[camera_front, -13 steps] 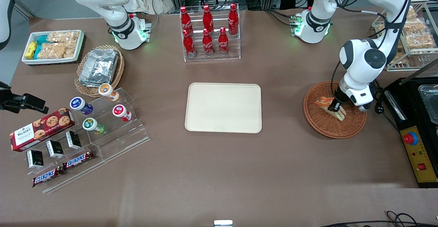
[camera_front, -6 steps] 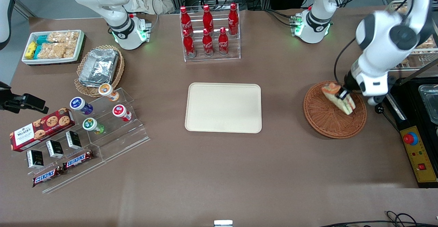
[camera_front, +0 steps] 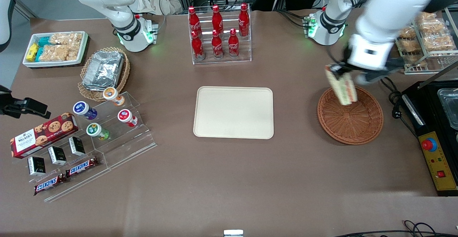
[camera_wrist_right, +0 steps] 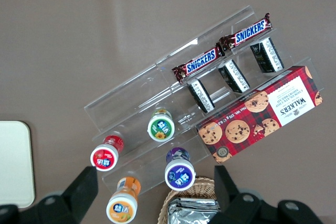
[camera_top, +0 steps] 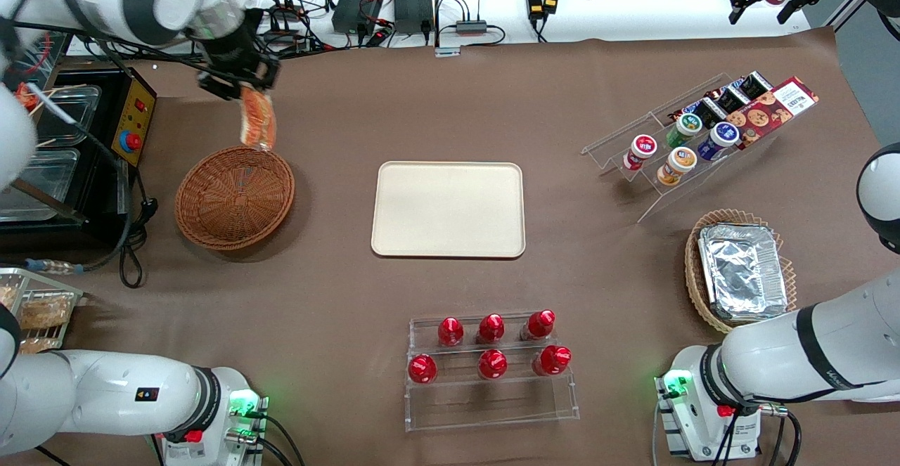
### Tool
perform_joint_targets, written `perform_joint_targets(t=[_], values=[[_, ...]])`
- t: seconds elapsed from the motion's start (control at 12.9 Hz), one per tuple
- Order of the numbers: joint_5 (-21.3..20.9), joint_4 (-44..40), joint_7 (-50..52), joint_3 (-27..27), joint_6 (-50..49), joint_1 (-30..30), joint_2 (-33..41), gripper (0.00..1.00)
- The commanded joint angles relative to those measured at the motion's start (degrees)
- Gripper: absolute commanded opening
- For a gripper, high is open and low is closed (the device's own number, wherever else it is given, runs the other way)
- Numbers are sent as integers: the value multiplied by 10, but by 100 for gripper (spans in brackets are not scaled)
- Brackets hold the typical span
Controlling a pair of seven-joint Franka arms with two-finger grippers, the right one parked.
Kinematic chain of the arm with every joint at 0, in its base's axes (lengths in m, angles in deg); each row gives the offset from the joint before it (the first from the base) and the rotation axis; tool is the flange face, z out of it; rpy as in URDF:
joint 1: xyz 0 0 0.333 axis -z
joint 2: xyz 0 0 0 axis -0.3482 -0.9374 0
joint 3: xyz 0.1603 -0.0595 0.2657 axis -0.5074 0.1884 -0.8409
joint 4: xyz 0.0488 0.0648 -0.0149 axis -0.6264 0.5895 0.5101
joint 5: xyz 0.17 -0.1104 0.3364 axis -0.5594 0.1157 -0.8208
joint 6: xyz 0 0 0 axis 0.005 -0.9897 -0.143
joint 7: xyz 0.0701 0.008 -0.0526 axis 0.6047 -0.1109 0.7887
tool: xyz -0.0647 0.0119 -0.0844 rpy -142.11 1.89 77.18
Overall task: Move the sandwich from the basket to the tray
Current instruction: 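Carry the sandwich over the cream tray and lower it onto it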
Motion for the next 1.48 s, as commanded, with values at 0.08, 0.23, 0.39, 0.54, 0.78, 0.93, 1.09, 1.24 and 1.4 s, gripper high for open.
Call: perform_joint_targets(t=[0.08, 0.23, 0.39, 0.54, 0.78, 0.93, 1.09, 1.24, 1.4], values=[[29, -16, -49, 83, 10, 3, -49, 0], [45, -10, -49, 117, 63, 3, -89, 0], [45, -6, -47, 147, 124, 3, -145, 0], [36, 6, -38, 166, 210, 5, -207, 0], [-16, 57, -11, 166, 347, 26, -275, 0], [-115, 60, 62, 166, 365, 34, -319, 0], [-174, 60, 106, 165, 379, 34, -348, 0], [-198, 60, 127, 164, 405, 34, -368, 0], [-213, 60, 137, 161, 406, 34, -376, 78]])
